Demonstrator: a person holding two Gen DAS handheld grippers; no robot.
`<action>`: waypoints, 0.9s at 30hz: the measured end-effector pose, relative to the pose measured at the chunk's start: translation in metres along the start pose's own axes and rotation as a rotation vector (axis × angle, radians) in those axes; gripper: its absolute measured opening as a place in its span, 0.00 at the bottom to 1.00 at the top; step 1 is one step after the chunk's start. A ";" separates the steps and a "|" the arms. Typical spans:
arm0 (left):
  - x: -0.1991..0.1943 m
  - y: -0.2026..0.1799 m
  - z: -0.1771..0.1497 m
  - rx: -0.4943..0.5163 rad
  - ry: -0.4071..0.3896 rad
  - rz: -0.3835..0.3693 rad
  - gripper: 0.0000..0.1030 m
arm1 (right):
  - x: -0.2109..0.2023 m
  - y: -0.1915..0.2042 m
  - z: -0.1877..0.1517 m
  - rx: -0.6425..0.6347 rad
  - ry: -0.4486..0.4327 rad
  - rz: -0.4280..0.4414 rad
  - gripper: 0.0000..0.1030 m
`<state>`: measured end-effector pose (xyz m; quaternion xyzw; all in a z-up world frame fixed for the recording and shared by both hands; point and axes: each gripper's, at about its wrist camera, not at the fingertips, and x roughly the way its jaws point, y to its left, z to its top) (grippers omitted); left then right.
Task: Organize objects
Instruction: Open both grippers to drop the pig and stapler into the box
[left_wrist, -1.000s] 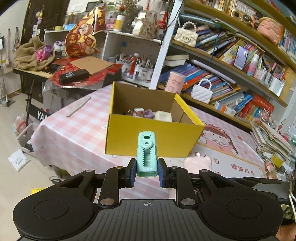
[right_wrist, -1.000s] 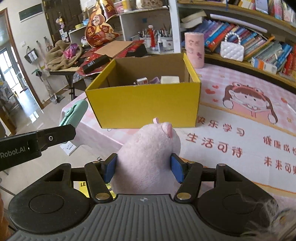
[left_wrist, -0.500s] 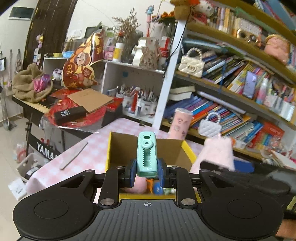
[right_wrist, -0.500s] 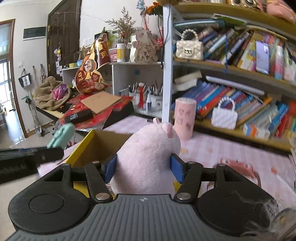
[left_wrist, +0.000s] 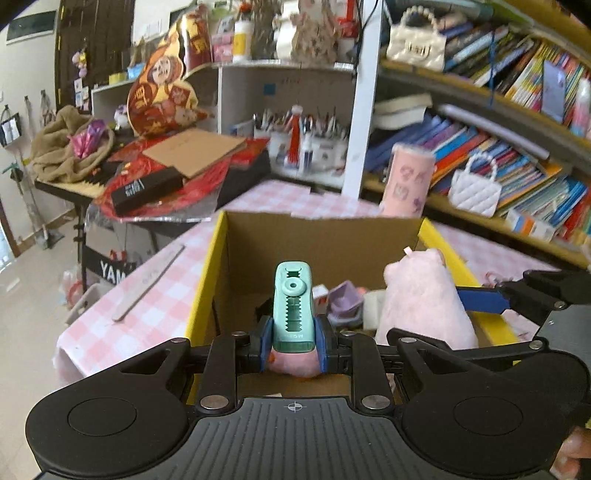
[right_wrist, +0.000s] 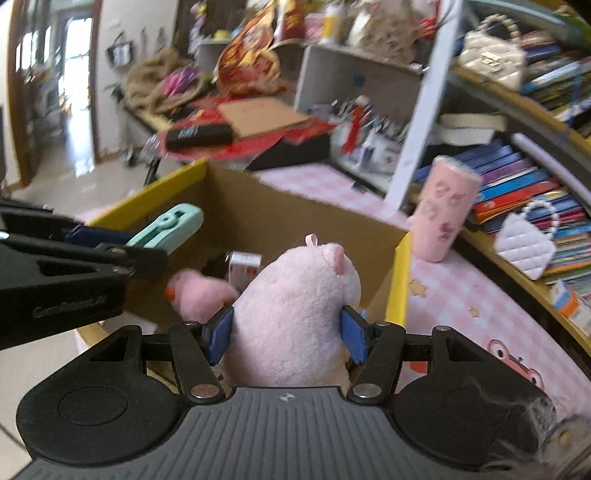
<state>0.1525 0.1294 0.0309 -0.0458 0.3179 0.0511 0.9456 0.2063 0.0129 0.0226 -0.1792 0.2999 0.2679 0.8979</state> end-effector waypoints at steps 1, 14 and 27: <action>0.003 -0.001 -0.001 0.004 0.010 0.006 0.22 | 0.003 -0.001 0.000 -0.005 0.007 0.013 0.58; -0.010 -0.012 0.005 -0.002 -0.008 0.026 0.47 | -0.028 -0.016 -0.009 0.066 -0.083 0.017 0.64; -0.097 -0.051 -0.005 0.037 -0.214 -0.096 0.88 | -0.149 -0.038 -0.073 0.416 -0.172 -0.364 0.69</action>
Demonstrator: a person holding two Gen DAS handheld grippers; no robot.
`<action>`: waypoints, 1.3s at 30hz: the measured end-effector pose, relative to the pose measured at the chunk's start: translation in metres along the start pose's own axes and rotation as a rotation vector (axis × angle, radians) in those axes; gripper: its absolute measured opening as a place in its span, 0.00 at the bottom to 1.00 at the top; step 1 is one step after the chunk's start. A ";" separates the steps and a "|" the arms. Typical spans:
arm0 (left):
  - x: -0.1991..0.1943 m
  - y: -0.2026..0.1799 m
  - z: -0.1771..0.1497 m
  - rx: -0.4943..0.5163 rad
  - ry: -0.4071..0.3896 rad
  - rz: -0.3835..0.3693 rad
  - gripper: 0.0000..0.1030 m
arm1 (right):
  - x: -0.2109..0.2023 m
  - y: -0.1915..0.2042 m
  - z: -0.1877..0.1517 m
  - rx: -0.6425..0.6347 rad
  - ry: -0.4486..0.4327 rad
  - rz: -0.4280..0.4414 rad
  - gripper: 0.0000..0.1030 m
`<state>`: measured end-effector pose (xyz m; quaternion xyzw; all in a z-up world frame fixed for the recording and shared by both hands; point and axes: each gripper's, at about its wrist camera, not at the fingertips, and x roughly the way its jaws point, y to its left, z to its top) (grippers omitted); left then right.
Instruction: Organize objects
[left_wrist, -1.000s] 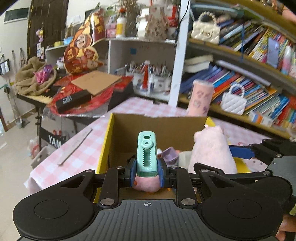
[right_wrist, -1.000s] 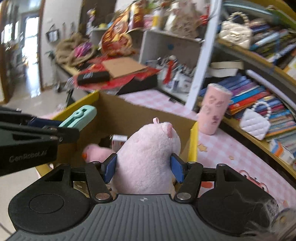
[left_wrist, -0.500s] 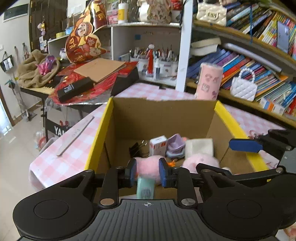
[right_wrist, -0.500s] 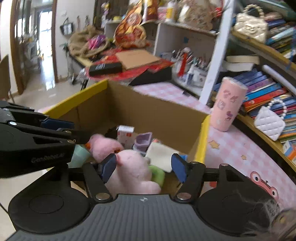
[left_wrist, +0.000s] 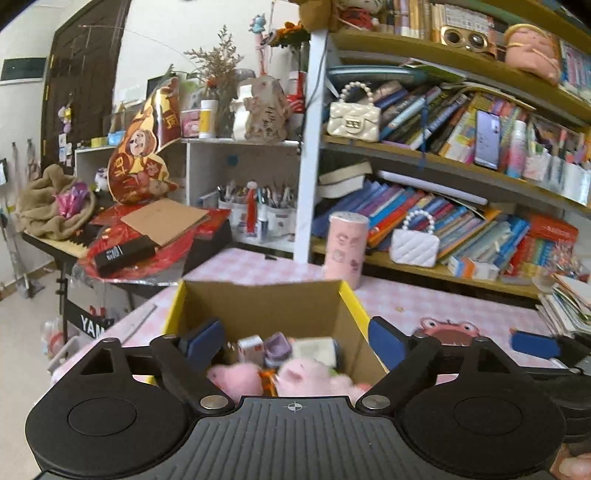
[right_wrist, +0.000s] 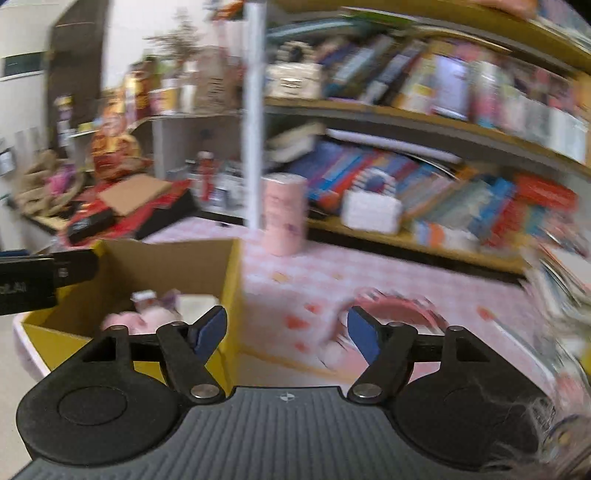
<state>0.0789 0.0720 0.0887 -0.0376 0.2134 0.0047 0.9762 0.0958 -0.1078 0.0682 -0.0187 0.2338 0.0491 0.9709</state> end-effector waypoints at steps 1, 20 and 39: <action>-0.003 -0.002 -0.005 0.002 0.006 -0.006 0.89 | -0.007 -0.004 -0.008 0.019 0.005 -0.033 0.70; -0.044 -0.054 -0.078 0.168 0.162 -0.139 0.90 | -0.089 -0.022 -0.099 0.182 0.118 -0.330 0.80; -0.050 -0.080 -0.094 0.225 0.195 -0.078 0.94 | -0.104 -0.036 -0.110 0.196 0.138 -0.390 0.97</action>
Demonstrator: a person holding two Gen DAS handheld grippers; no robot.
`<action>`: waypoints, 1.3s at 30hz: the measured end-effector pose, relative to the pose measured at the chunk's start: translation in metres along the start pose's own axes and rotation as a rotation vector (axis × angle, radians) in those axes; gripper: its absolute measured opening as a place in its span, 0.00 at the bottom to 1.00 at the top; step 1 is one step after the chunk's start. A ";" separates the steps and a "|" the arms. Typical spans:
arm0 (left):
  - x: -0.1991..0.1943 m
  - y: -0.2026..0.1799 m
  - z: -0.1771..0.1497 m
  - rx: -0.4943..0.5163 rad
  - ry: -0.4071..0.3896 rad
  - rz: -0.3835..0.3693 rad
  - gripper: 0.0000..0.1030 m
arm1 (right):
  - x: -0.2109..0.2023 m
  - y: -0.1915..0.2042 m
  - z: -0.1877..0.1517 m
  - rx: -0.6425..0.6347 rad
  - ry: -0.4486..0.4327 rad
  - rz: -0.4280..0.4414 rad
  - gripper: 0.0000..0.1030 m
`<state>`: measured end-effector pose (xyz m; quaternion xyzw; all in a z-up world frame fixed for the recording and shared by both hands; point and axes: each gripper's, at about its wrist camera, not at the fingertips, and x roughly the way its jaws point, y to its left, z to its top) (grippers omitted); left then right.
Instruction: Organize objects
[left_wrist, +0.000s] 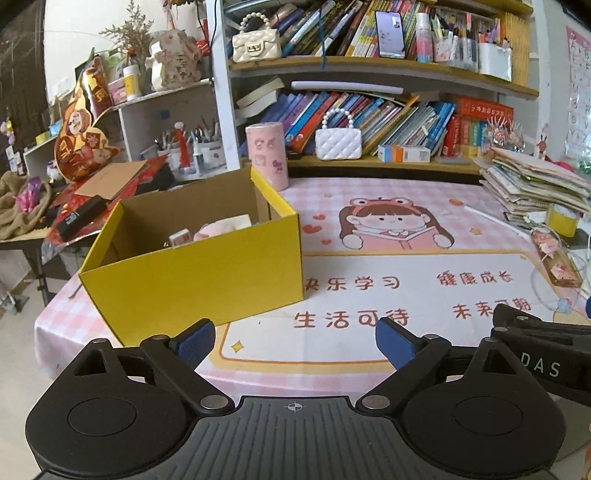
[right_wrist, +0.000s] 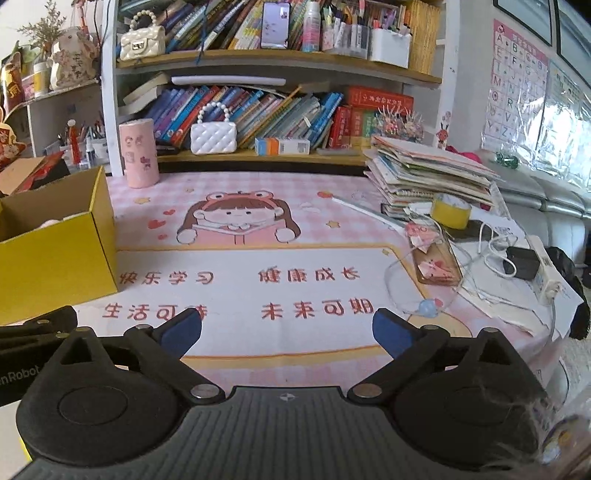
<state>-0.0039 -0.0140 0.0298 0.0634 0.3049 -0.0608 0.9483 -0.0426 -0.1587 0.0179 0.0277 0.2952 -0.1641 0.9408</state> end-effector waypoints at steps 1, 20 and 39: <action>0.000 -0.001 0.000 0.003 0.005 0.005 0.95 | 0.000 0.000 -0.001 0.003 0.006 -0.001 0.98; -0.007 -0.001 -0.006 0.001 0.013 0.005 0.99 | -0.008 -0.005 -0.007 0.025 0.015 -0.026 1.00; -0.014 0.004 -0.008 -0.014 0.019 0.022 0.99 | -0.013 0.001 -0.012 0.013 0.015 -0.030 1.00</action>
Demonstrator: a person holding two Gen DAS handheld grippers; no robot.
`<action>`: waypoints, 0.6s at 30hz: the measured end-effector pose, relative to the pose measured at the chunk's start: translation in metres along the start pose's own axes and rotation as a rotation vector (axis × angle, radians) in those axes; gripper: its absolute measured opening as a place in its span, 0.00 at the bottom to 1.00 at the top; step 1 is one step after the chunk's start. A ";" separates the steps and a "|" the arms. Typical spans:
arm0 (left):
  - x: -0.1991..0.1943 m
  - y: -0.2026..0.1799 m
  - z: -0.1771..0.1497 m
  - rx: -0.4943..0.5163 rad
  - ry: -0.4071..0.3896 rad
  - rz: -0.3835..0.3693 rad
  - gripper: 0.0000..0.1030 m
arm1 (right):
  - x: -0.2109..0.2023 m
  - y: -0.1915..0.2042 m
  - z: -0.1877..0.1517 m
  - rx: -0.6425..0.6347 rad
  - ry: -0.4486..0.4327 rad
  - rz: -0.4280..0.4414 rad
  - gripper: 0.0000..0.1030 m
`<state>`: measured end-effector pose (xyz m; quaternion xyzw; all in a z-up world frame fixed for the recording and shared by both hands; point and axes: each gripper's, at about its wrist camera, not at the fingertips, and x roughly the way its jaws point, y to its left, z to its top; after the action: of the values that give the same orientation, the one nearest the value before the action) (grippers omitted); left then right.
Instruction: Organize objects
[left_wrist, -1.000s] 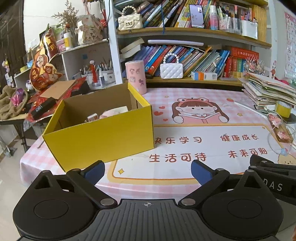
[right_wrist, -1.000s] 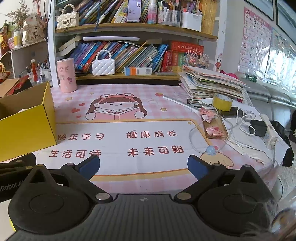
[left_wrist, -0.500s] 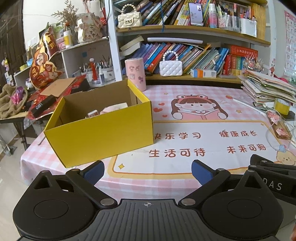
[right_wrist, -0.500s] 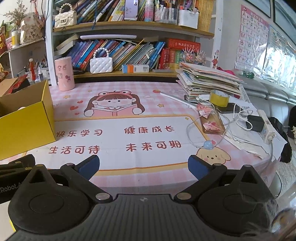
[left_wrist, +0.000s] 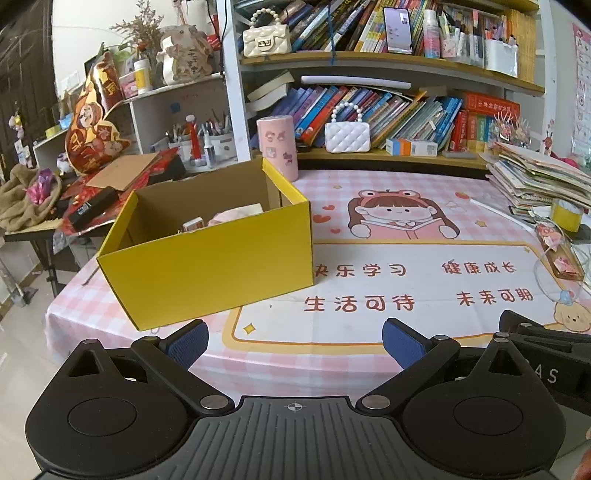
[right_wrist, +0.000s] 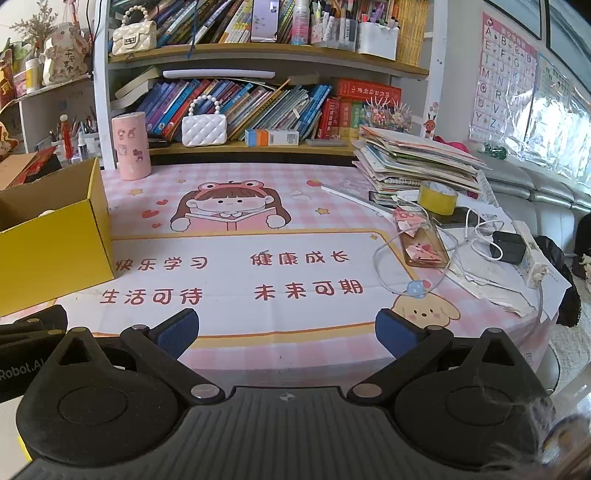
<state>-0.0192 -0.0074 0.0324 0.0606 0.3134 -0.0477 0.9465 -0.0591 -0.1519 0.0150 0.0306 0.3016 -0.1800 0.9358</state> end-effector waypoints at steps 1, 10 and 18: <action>0.000 0.000 0.000 -0.001 0.001 0.000 0.99 | 0.000 0.000 0.000 0.000 0.000 0.000 1.00; 0.000 -0.001 -0.002 0.002 0.013 0.010 0.99 | 0.000 0.001 -0.002 -0.001 0.014 -0.022 1.00; 0.000 -0.001 -0.004 0.004 0.019 0.013 0.99 | 0.000 0.002 -0.004 -0.002 0.023 -0.023 1.00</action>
<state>-0.0212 -0.0075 0.0291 0.0647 0.3221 -0.0417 0.9436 -0.0605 -0.1493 0.0119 0.0284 0.3127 -0.1900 0.9302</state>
